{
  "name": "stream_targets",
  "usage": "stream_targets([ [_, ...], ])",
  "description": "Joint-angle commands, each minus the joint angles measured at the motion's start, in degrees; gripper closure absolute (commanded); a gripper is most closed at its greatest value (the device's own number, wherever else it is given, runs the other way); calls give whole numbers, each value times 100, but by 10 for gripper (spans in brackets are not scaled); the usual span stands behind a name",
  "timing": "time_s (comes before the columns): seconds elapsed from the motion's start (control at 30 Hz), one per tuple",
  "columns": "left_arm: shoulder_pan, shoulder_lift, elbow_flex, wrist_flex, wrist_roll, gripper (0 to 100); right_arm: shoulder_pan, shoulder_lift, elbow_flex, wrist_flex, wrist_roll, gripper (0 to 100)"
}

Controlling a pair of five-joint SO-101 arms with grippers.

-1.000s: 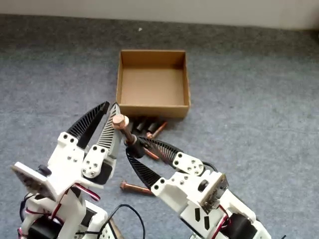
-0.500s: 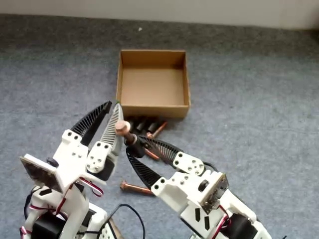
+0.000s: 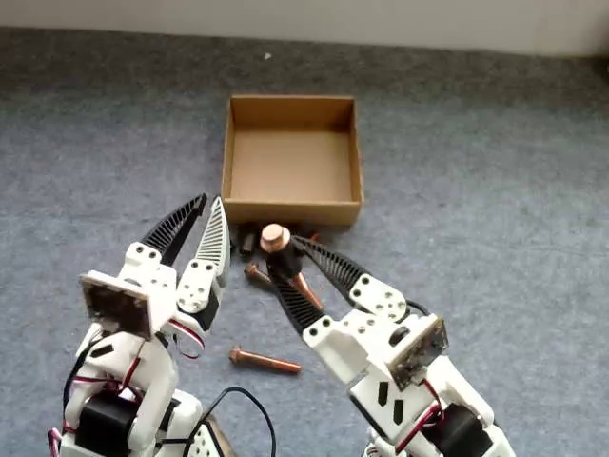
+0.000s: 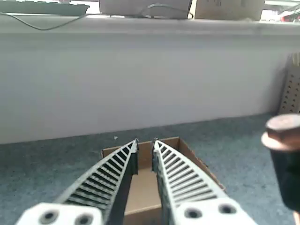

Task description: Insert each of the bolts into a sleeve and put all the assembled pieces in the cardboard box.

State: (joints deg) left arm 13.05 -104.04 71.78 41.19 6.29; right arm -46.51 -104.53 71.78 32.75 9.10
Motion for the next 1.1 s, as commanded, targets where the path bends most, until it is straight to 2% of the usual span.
stream_targets([
  [0.0, -31, -22, 215, 396, -360, 923, 321, -57, -57, 31, -26, 993],
  [0.1, -189, -22, 505, 765, -457, 923, 418, -48, 57, 189, -44, 993],
  [0.23, -813, -22, 875, 932, -448, 923, 620, 338, 171, 224, -176, 993],
  [0.37, -1516, -22, 1314, 932, -431, 922, 901, 1429, 154, 189, -202, 993],
  [0.47, -1798, -31, 1464, 905, -448, 920, 989, 2440, -277, -4, -360, 993],
  [0.87, -1877, -31, 1481, 941, -448, 920, 1833, 6501, -2431, -1754, -343, 993],
  [1.07, -1877, -31, 1481, 941, -457, 920, 1903, 8233, -3380, -2651, -343, 993],
])
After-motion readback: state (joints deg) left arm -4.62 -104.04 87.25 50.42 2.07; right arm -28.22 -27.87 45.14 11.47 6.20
